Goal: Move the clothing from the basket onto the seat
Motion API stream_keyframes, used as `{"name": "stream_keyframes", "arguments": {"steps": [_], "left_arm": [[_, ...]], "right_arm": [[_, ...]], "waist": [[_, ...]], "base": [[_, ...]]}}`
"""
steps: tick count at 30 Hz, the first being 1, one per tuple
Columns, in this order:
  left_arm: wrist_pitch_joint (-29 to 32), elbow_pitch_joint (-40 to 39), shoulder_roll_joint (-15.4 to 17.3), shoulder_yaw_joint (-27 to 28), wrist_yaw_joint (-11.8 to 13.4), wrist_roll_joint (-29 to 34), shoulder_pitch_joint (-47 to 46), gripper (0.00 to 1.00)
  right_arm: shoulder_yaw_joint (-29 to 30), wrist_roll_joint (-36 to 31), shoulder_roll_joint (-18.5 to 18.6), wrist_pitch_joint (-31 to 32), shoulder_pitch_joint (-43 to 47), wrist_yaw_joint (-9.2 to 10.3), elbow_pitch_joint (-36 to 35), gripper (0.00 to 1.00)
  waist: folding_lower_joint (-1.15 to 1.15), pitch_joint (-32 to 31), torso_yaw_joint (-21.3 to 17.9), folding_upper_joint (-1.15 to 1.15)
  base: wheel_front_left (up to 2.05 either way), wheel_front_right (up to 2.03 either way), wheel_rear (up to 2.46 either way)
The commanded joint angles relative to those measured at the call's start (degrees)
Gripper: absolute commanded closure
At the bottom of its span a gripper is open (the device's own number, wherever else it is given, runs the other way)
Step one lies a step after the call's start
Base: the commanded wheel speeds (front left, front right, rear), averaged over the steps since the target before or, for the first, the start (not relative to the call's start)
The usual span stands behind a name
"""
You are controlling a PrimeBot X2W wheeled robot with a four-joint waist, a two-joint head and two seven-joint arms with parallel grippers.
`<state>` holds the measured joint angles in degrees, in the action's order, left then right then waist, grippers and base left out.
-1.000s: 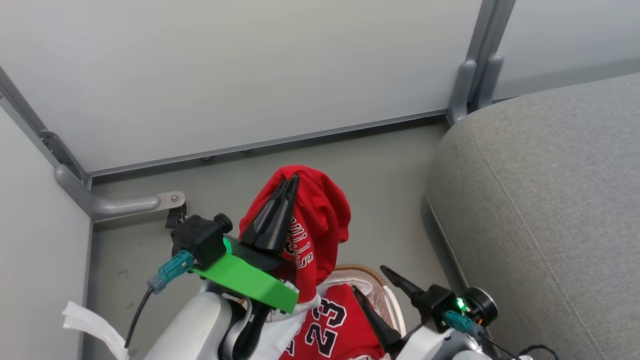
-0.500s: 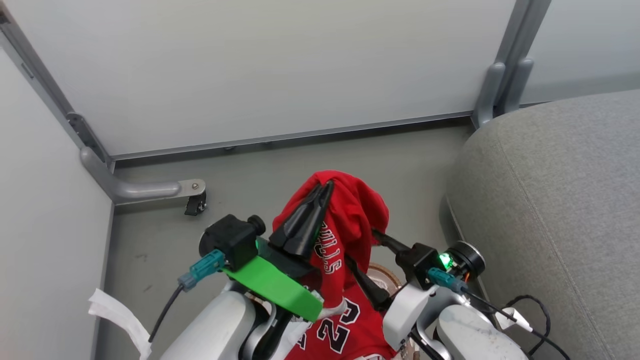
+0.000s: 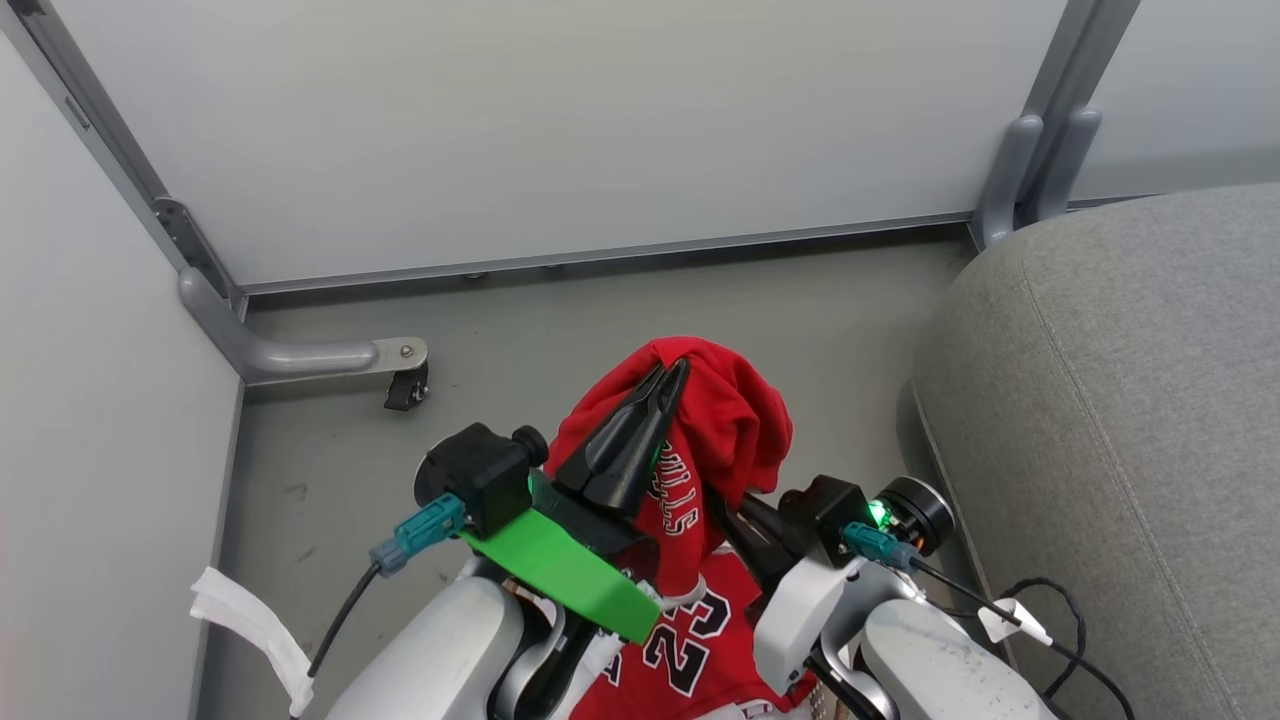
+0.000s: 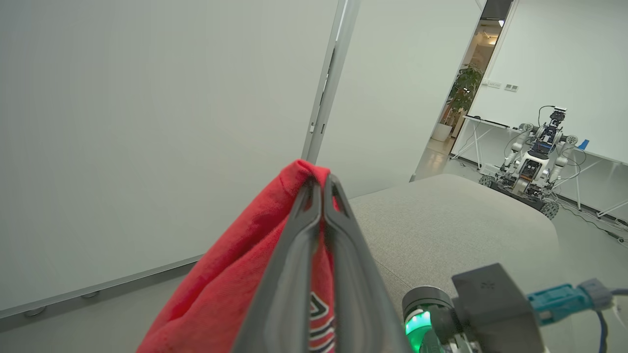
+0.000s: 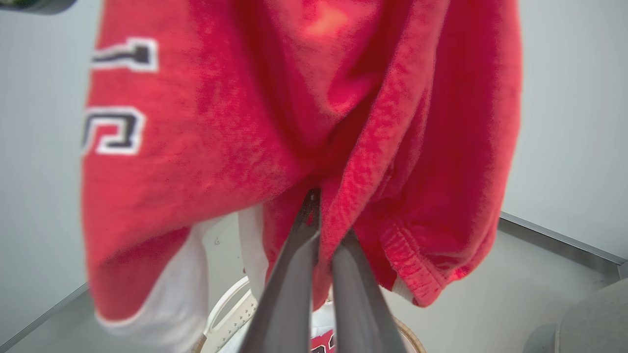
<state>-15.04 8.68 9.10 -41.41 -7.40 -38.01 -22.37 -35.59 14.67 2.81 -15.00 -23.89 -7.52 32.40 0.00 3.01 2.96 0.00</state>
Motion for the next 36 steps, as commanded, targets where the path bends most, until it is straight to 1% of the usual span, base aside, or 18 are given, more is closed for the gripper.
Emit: {"name": "stream_keyframes", "arguments": {"steps": [1, 10, 11, 12, 17, 21, 29, 36], "left_arm": [[-0.2, 0.1, 0.3, 0.1, -0.2, 0.2, -0.7, 1.0], [-0.1, 0.9, 0.2, 0.8, -0.2, 0.0, -0.1, 1.0], [-0.1, 1.2, 0.2, 1.0, -0.2, 0.2, 0.0, 0.73], [-0.1, 1.3, 0.2, 1.1, -0.2, 0.4, 0.0, 0.0], [-0.1, 2.2, -0.1, 2.6, -0.2, 1.8, 0.7, 0.0], [-0.1, 3.2, 0.3, 3.3, -0.2, 3.2, 1.1, 0.0], [-0.1, 3.8, 0.9, 3.4, -0.2, 4.6, 1.9, 0.0], [-0.1, 4.2, 1.2, 2.2, -0.2, 5.3, 2.3, 0.0]], "right_arm": [[0.1, 0.3, 0.2, -0.3, -0.1, 0.05, -0.5, 1.0], [0.1, 0.0, 0.2, -0.3, 0.7, 0.05, -2.2, 1.0], [0.3, 0.0, 0.2, -0.3, 0.9, 0.06, -2.5, 1.0], [0.3, -0.1, 0.2, -0.3, 1.0, 0.05, -2.6, 1.0], [1.0, -0.4, 0.2, -0.3, 1.5, 0.06, -4.3, 1.0], [1.6, -0.2, 0.2, -0.3, 2.4, 0.06, -6.3, 1.0], [3.7, -0.6, 0.2, -0.3, 3.8, 0.06, -10.0, 1.0], [5.4, -0.2, 0.2, -0.3, 4.9, 0.06, -12.4, 1.0]], "waist": [[0.0, 0.1, -0.3, 0.0], [0.0, 0.1, -1.6, 0.0], [0.0, 0.1, -1.8, 0.0], [0.0, 0.1, -2.0, 0.0], [0.0, 0.3, -4.0, 0.0], [0.0, 0.9, -7.2, 0.0], [0.0, 2.4, -16.2, 0.0], [0.0, 2.8, -24.3, 0.0]], "base": [[0.0, 0.0, 0.0], [0.0, 0.0, 0.0], [0.0, 0.0, 0.0], [0.0, 0.0, 0.0], [0.0, 0.0, 0.0], [0.0, 0.0, 0.0], [0.0, 0.0, 0.0], [0.0, 0.0, 0.0]]}}
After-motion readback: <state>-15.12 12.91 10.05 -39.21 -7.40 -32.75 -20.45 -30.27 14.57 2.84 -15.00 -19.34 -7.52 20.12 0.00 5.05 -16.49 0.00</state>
